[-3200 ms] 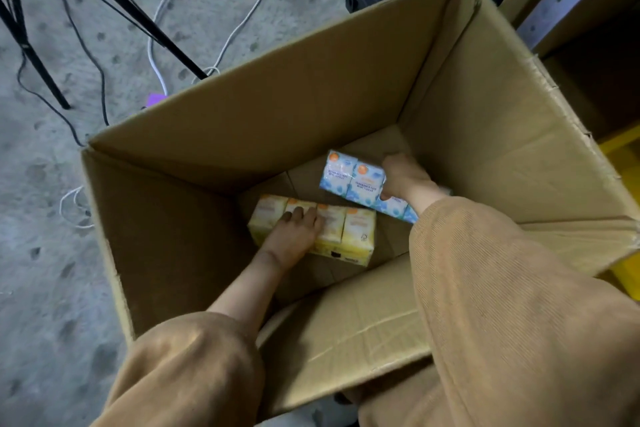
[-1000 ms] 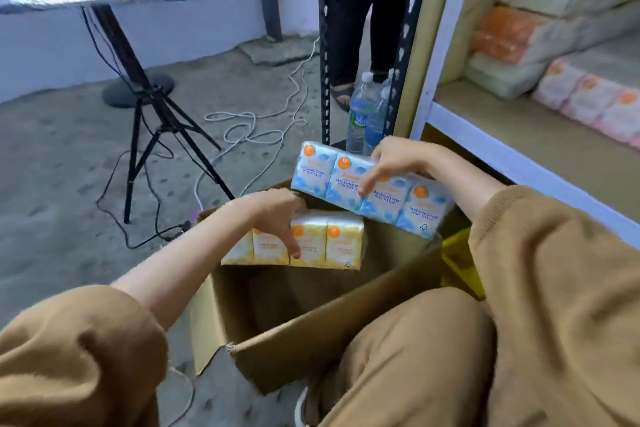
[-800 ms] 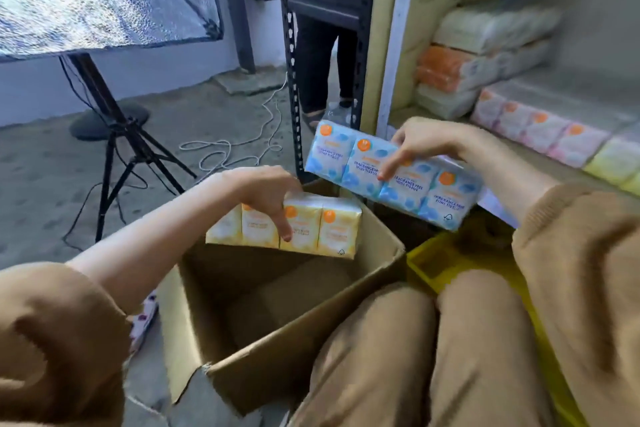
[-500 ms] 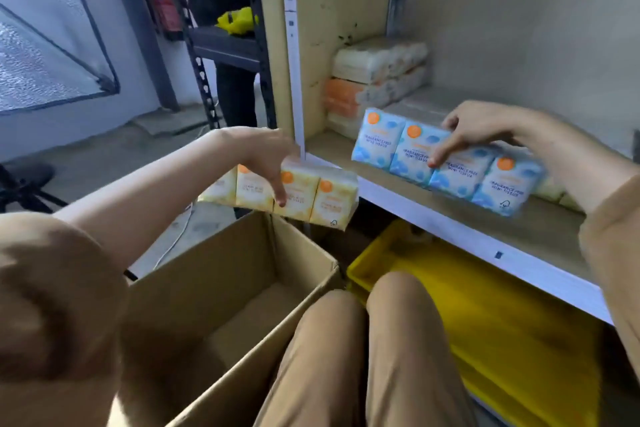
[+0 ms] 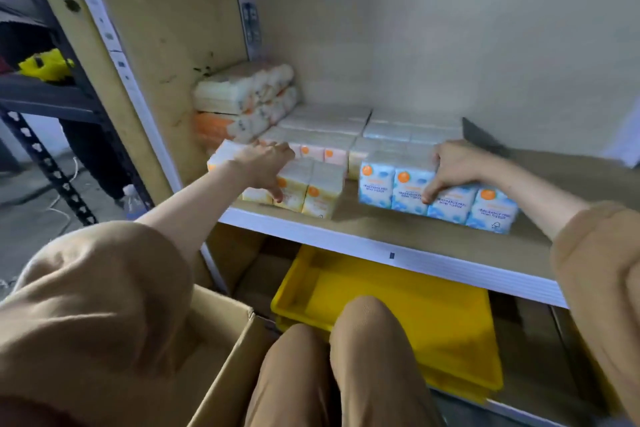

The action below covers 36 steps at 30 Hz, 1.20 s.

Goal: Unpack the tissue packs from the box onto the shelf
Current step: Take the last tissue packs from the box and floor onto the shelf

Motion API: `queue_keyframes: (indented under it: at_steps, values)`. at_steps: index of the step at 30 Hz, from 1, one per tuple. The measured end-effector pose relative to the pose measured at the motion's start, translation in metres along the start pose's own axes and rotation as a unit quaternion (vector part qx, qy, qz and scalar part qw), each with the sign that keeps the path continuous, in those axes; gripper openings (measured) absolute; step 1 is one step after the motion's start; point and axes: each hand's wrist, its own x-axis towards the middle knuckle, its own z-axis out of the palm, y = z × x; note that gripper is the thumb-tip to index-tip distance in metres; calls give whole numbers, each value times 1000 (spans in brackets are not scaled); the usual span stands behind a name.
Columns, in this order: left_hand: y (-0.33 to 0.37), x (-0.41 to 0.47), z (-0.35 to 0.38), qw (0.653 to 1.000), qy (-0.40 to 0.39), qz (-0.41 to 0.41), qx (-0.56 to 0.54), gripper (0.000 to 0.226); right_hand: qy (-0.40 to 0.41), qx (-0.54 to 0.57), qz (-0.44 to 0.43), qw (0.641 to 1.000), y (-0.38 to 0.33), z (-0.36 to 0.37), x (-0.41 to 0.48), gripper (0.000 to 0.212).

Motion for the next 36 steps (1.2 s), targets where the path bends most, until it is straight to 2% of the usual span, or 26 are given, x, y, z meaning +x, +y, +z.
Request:
queue_keyframes:
  at_steps: [4, 9, 12, 15, 17, 20, 26, 36]
  values:
    - [13, 17, 11, 999, 6, 19, 25, 89, 49, 1, 11, 999, 10, 27, 3, 58]
    - [15, 38, 28, 999, -12, 36, 3, 87, 24, 31, 1, 999, 17, 52, 4, 82]
    - [14, 43, 29, 999, -35, 38, 2, 97, 26, 6, -22, 999, 17, 52, -3, 96]
    - [17, 40, 29, 999, 3, 43, 8, 102, 60, -40, -47, 996, 19, 53, -8, 84]
    - [20, 38, 35, 998, 49, 34, 19, 87, 72, -62, -54, 994, 21, 58, -9, 72]
    - [23, 40, 43, 997, 74, -9, -14, 68, 86, -58, -57, 993, 19, 62, -6, 61]
    - [18, 61, 53, 991, 106, -29, -76, 64, 103, -58, -62, 991, 6, 66, 17, 61]
    - [3, 82, 60, 986, 121, -32, -113, 68, 127, -59, -30, 990, -15, 72, 45, 58]
